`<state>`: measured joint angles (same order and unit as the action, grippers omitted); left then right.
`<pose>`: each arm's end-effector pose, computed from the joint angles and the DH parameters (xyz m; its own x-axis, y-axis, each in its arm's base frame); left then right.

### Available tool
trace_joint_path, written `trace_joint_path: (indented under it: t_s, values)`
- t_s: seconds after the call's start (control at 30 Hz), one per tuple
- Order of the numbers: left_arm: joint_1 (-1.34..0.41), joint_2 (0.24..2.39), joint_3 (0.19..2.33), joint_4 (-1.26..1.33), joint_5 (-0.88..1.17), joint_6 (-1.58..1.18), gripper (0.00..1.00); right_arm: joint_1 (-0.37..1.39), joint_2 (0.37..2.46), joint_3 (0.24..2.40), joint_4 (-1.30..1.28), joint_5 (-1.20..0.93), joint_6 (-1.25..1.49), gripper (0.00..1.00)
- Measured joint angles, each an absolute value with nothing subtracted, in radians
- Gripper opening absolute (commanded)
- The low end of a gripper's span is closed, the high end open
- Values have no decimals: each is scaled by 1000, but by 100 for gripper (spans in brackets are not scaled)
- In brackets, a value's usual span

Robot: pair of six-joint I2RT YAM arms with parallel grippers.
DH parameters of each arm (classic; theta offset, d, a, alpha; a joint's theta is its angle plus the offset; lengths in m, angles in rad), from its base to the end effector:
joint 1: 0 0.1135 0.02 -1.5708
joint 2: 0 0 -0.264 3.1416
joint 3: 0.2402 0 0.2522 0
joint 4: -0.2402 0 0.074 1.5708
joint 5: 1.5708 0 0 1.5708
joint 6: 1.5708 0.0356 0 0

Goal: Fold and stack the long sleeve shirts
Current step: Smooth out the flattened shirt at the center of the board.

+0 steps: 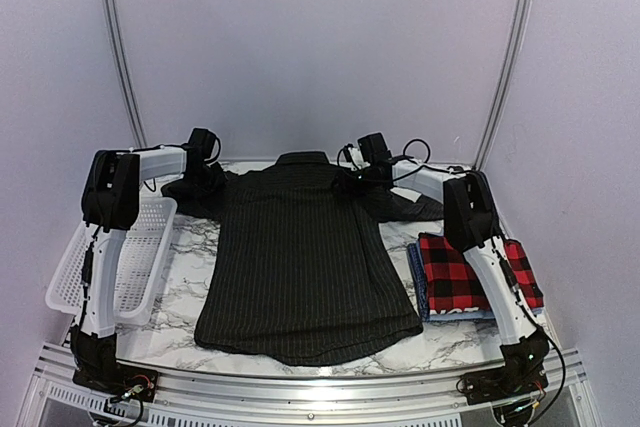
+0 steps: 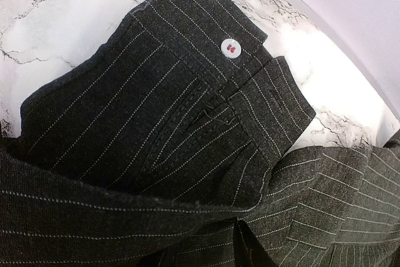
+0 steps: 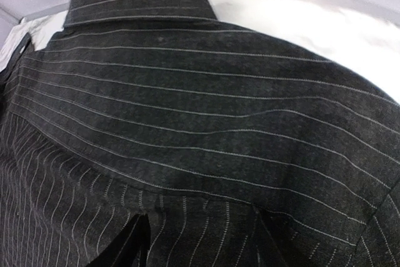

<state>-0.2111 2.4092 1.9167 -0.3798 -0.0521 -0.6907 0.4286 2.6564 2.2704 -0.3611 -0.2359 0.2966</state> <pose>0.5196 -0.1094 0.1432 -0.6896 -0.5029 -0.5211 -0.3410 0.8603 -0.3790 0.5266 0.2498 0.1262 -0.7547 -0.0324 -0.6552 -0.3549 0.8601 0.3663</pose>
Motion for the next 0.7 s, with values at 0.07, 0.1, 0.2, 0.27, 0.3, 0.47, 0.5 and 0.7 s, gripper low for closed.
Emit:
trace_joint_path:
  t_s: [0.07, 0.1, 0.2, 0.27, 0.3, 0.47, 0.5, 0.7]
  values:
    - [-211, 2409, 1922, -384, -47, -685, 37, 421, 2673, 2307, -373, -255, 287, 63]
    - [-211, 2409, 1927, -388, -42, -679, 38, 416, 2674, 2309, -383, -262, 282, 65]
    - [-213, 2410, 1943, -396, -26, -657, 42, 406, 2662, 2309, -408, -268, 256, 71]
    - [-219, 2410, 1957, -396, -21, -642, 45, 401, 2643, 2297, -427, -266, 237, 73]
    - [-222, 2410, 1965, -395, -19, -635, 46, 399, 2623, 2282, -437, -263, 228, 74]
    - [-253, 2393, 1980, -394, -16, -599, 51, 395, 2477, 2205, -466, -252, 200, 74]
    - [-264, 2385, 1980, -394, -16, -594, 51, 396, 2439, 2184, -464, -249, 197, 74]
    - [-356, 2249, 1879, -384, -16, -587, 52, 428, 2231, 1970, -418, -228, 195, 73]
